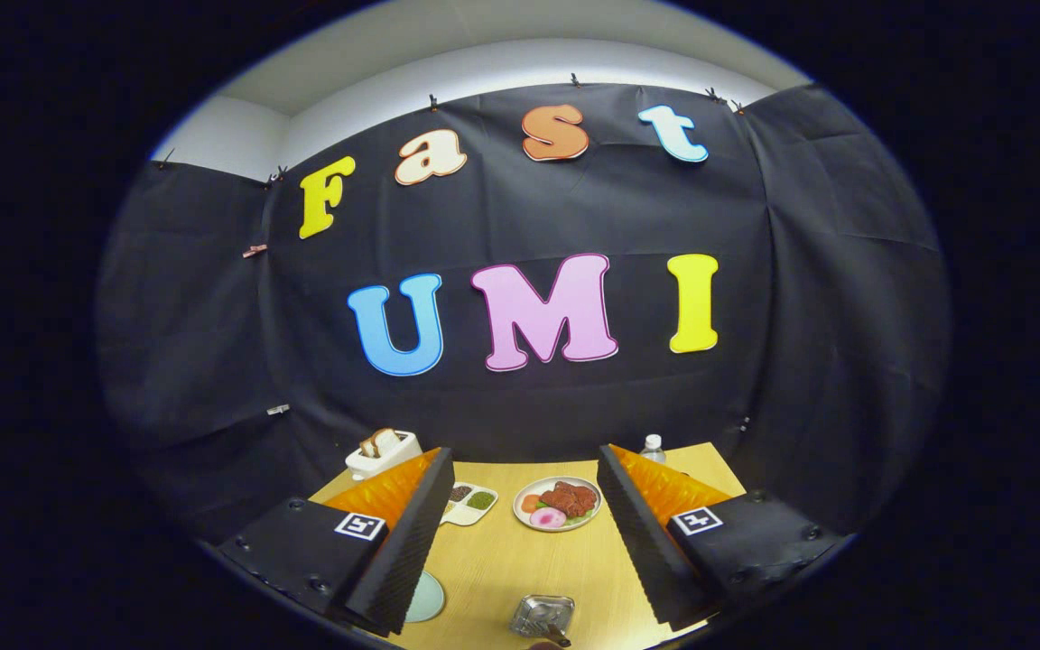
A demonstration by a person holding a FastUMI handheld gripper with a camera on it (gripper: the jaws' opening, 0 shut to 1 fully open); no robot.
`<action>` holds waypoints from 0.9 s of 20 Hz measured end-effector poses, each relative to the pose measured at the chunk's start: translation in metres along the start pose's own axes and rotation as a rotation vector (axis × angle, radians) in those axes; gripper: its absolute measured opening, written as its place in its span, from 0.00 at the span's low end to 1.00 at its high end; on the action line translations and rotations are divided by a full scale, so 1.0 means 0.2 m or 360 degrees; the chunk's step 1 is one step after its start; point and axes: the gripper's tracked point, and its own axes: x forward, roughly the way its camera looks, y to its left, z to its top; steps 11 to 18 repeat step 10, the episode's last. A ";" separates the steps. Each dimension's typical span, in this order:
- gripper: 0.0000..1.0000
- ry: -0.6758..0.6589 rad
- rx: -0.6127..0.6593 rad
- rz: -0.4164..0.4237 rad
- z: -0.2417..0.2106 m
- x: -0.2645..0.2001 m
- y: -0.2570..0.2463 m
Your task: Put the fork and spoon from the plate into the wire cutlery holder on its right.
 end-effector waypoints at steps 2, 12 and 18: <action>0.99 -0.0021 0.0000 0.0044 0.01 -0.01 0.01; 0.99 0.0023 -0.0032 0.0207 -0.07 -0.06 0.09; 0.99 0.0023 -0.0032 0.0207 -0.07 -0.06 0.09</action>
